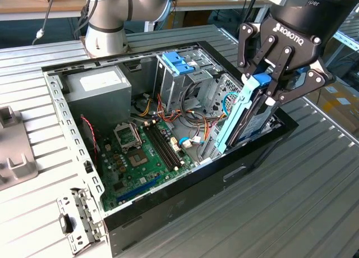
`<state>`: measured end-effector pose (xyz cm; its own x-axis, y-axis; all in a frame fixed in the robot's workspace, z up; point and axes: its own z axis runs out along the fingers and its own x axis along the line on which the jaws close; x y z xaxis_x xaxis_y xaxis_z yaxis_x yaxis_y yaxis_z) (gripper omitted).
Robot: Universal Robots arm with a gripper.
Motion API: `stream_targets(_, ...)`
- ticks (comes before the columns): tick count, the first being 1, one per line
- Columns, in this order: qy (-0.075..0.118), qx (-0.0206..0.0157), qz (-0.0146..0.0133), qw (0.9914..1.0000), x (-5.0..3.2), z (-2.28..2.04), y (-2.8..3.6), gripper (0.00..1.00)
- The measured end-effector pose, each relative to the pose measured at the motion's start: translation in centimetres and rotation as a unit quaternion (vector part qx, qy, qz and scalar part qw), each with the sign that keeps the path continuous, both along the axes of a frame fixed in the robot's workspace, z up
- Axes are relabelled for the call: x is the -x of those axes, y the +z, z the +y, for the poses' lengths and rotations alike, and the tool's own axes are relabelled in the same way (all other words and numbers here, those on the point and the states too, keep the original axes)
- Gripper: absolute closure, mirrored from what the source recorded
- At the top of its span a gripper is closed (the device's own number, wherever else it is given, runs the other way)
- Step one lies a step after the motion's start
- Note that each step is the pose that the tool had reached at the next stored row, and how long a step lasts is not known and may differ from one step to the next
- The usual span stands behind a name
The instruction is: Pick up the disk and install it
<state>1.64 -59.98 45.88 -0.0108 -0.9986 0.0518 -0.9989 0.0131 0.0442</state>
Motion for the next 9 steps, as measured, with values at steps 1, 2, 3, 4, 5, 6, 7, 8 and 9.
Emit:
stream_targets(1,0.000,0.0000,0.0000,1.00000,-0.08,-0.05,0.00,0.63)
stream_targets(2,0.000,0.0000,0.0000,1.00000,-0.14,-0.07,-0.01,0.63)
stream_targets(3,0.000,0.0000,0.0000,1.00000,-0.24,-0.07,0.00,0.63)
stream_targets(4,0.000,0.0000,0.0000,1.00000,-0.33,-0.07,0.00,0.63)
stream_targets(5,0.000,-0.0003,0.0000,1.00000,-0.43,-0.08,0.00,0.63)
stream_targets(6,0.000,-0.0008,0.0000,1.00000,-0.56,-0.08,0.00,0.63)
stream_targets(7,0.000,-0.0015,0.0000,1.00000,-0.64,-0.08,0.00,0.63)
stream_targets(8,0.000,-0.0035,0.0000,0.99999,-0.77,-0.08,-0.01,0.63)
stream_targets(9,0.000,-0.0067,0.0000,0.99998,-0.85,-0.08,0.00,0.63)
